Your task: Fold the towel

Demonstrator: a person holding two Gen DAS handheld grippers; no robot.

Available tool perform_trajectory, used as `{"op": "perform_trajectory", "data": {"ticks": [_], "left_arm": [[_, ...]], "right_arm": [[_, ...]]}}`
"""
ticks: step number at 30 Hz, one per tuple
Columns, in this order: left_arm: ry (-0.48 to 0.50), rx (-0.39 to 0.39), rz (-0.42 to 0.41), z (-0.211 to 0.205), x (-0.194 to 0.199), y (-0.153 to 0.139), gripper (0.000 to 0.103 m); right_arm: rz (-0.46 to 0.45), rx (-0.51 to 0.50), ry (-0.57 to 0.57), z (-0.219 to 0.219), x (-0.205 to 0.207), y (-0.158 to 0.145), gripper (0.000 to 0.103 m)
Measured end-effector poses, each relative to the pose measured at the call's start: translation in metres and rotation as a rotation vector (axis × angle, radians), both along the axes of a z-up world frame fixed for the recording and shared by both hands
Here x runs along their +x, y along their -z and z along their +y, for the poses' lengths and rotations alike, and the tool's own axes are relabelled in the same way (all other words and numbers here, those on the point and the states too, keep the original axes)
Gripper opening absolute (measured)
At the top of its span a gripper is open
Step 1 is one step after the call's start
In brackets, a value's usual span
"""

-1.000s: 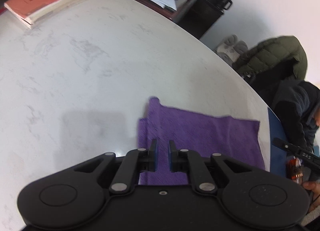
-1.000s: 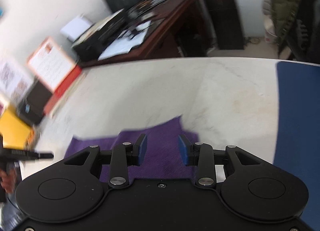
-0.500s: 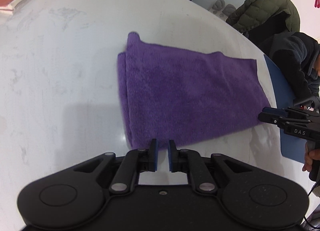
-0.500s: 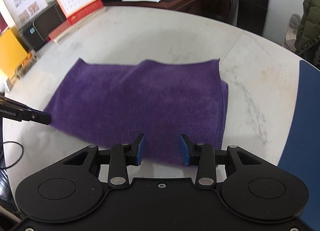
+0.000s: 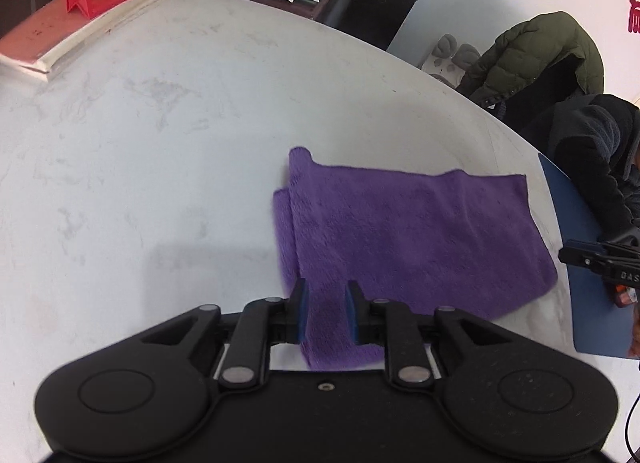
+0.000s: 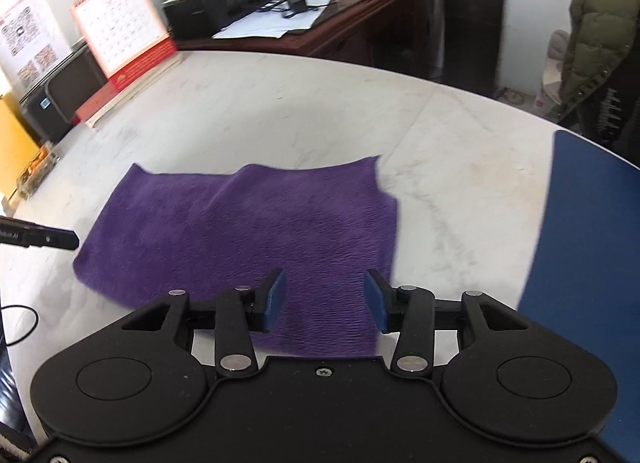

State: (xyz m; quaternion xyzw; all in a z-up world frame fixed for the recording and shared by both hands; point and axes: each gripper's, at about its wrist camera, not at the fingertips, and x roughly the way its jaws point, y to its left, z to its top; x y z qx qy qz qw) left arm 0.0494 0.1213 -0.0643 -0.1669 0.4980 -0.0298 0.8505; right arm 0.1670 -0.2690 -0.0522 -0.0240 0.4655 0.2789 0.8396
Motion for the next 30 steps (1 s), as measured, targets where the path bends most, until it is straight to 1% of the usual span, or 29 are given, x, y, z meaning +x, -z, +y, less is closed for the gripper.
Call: {"op": "perform_trajectory", "data": {"ticks": [4, 6, 8, 11, 15, 24, 27, 28, 30], "left_arm": [[0.016, 0.003, 0.022, 0.003, 0.016, 0.009, 0.018], [0.029, 0.001, 0.032, 0.003, 0.022, 0.012, 0.021], [0.050, 0.000, 0.044, 0.000, 0.025, 0.013, 0.027], [0.076, 0.015, 0.058, -0.004, 0.027, 0.015, 0.030], [0.079, 0.016, 0.070, -0.006, 0.029, 0.017, 0.030], [0.110, 0.016, 0.059, -0.011, 0.031, 0.013, 0.029], [0.114, 0.023, 0.082, -0.011, 0.032, 0.017, 0.028], [0.113, 0.024, 0.088, -0.010, 0.032, 0.019, 0.028], [0.108, 0.020, 0.095, -0.009, 0.033, 0.021, 0.024]], "right_arm": [[0.013, 0.002, 0.008, -0.003, 0.001, 0.002, 0.042], [0.014, 0.003, 0.009, -0.003, 0.001, 0.003, 0.042], [0.015, 0.004, 0.009, -0.003, 0.002, 0.003, 0.042], [0.016, 0.004, 0.009, -0.002, 0.002, 0.004, 0.042], [0.018, 0.006, 0.010, -0.002, 0.003, 0.005, 0.042], [0.022, 0.009, 0.012, -0.001, 0.004, 0.007, 0.042], [0.024, 0.009, 0.012, 0.000, 0.005, 0.008, 0.042], [0.024, 0.010, 0.012, 0.000, 0.005, 0.008, 0.042], [0.025, 0.010, 0.013, 0.000, 0.005, 0.009, 0.042]]}}
